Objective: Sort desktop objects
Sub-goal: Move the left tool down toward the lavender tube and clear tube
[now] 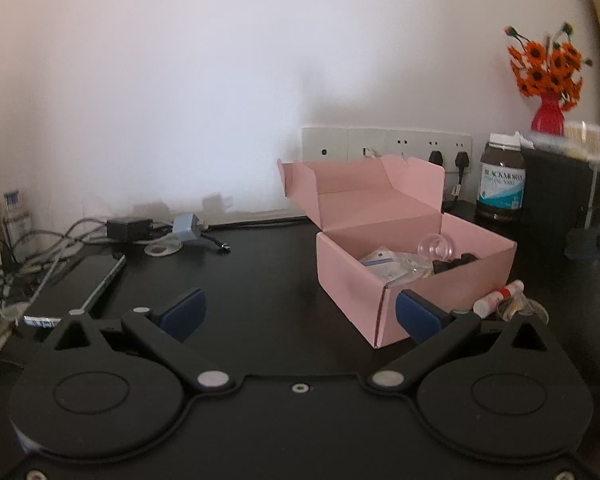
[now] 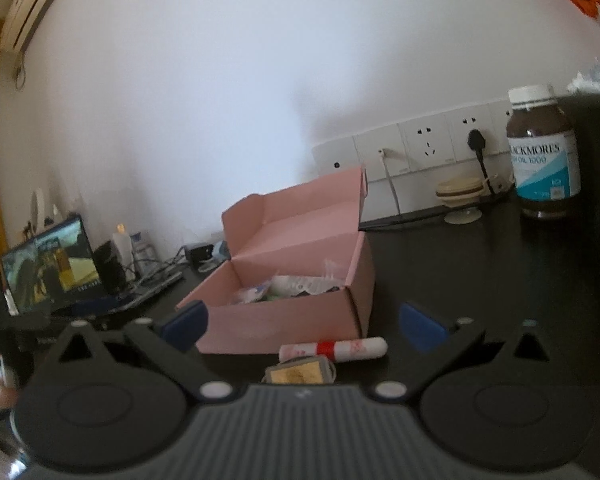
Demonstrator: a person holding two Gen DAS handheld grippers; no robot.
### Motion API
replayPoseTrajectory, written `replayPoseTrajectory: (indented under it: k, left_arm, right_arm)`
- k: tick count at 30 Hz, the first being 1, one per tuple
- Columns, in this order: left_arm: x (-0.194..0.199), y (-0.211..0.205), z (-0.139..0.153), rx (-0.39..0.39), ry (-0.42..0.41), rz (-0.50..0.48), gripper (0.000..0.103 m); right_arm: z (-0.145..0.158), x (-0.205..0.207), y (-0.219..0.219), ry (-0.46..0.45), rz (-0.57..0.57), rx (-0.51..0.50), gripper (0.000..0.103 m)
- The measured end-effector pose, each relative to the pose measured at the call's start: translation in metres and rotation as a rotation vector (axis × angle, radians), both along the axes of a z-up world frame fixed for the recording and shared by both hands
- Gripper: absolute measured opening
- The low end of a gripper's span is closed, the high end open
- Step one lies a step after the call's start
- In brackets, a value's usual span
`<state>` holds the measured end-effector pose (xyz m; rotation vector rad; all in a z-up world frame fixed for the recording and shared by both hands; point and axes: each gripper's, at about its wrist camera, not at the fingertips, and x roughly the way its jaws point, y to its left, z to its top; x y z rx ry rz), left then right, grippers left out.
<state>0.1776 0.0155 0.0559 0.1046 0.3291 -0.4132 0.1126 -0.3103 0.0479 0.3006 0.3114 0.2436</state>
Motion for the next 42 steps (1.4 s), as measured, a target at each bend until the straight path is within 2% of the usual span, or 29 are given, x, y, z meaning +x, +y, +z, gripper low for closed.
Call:
replayPoseTrajectory:
  k: [7,12,17,22,24,25,27,30,37,40,42]
  left_arm:
    - [-0.036,-0.026,-0.002,0.137,-0.012,-0.09,0.103]
    - [-0.074,-0.041,-0.003,0.147,-0.025,-0.181,0.102]
    - [-0.092,-0.062,-0.008,0.2,0.005,-0.277,0.099]
    - [-0.094,-0.078,-0.016,0.256,0.063,-0.342,0.082]
    - [-0.091,-0.08,-0.019,0.27,0.084,-0.359,0.071]
    - [-0.09,-0.08,-0.02,0.274,0.095,-0.36,0.07]
    - [-0.087,-0.08,-0.021,0.272,0.116,-0.364,0.056]
    - [-0.082,-0.078,-0.021,0.271,0.138,-0.363,0.051]
    - [-0.064,-0.069,-0.024,0.24,0.191,-0.333,0.047]
    - [-0.063,-0.064,-0.021,0.208,0.216,-0.326,0.041]
    - [-0.069,-0.064,-0.02,0.219,0.221,-0.342,0.03]
  right_arm:
    - [-0.003,0.002,-0.013,0.008,0.021,0.087,0.102]
    - [-0.005,0.004,-0.013,0.022,0.04,0.103,0.102]
    - [-0.005,0.003,-0.011,0.018,0.056,0.094,0.102]
    - [-0.005,0.002,-0.011,0.013,0.059,0.096,0.102]
    - [-0.005,0.001,-0.011,0.013,0.06,0.097,0.102]
    - [-0.005,0.001,-0.011,0.012,0.061,0.098,0.102]
    - [-0.005,0.001,-0.011,0.012,0.062,0.099,0.102]
    - [-0.005,0.001,-0.011,0.01,0.066,0.101,0.102]
    - [-0.005,0.002,-0.01,0.012,0.076,0.102,0.102]
    - [-0.006,0.003,-0.01,0.017,0.077,0.108,0.102]
    - [-0.006,0.003,-0.01,0.017,0.076,0.111,0.102]
